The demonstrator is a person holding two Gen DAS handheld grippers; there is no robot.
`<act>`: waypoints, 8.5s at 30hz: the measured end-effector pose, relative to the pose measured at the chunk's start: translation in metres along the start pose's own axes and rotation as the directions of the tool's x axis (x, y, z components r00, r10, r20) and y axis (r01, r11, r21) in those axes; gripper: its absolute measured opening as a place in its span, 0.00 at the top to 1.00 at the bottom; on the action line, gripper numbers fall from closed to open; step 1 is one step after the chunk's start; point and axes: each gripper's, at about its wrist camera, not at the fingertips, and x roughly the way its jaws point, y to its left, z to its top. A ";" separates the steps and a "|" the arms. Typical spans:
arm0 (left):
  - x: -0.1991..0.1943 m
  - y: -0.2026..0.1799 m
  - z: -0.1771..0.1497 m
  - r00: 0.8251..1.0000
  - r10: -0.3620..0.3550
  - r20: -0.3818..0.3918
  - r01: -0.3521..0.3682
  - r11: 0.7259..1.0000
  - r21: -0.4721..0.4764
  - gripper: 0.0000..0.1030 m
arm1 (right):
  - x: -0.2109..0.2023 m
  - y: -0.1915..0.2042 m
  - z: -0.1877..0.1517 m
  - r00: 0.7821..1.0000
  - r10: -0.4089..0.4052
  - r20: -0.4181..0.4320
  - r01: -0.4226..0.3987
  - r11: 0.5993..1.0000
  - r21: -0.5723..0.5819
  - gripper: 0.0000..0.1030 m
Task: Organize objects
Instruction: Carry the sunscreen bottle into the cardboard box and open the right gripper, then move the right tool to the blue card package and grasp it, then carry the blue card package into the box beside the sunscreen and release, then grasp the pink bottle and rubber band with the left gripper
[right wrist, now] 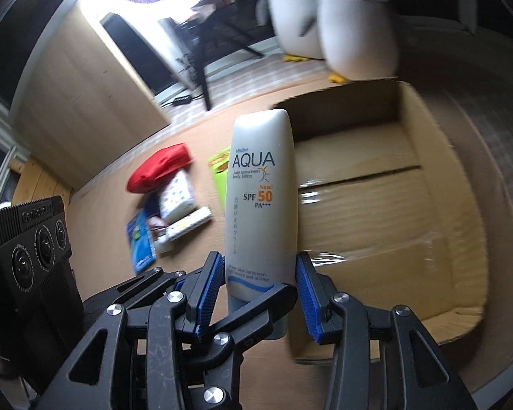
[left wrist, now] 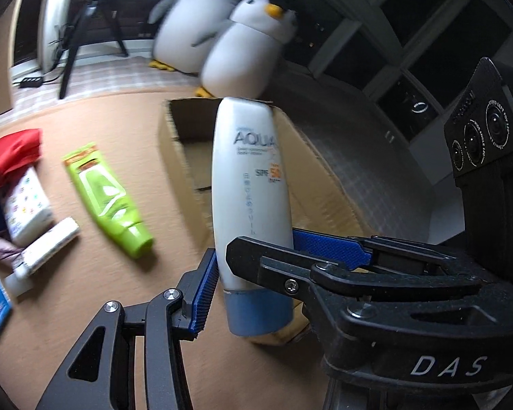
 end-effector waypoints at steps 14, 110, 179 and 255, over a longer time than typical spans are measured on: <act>0.017 -0.014 0.007 0.999 0.037 -0.004 -0.037 0.999 0.040 0.36 | -0.015 -0.034 -0.001 0.999 -0.041 0.029 0.041 0.999 0.015 0.51; -0.222 0.265 -0.160 0.873 0.488 0.001 -0.450 0.804 -0.389 0.09 | 0.187 0.247 -0.042 0.971 -0.181 -0.156 0.047 0.784 -0.618 0.49; -0.105 0.196 -0.033 0.877 0.480 0.016 -0.469 0.862 -0.193 0.13 | -0.001 -0.023 -0.005 0.944 -0.305 0.125 0.324 0.929 -0.180 0.35; -0.108 0.201 -0.077 0.907 0.417 -0.056 -0.420 0.890 -0.176 0.50 | -0.004 0.060 -0.050 0.989 -0.123 0.079 0.137 0.968 -0.210 0.35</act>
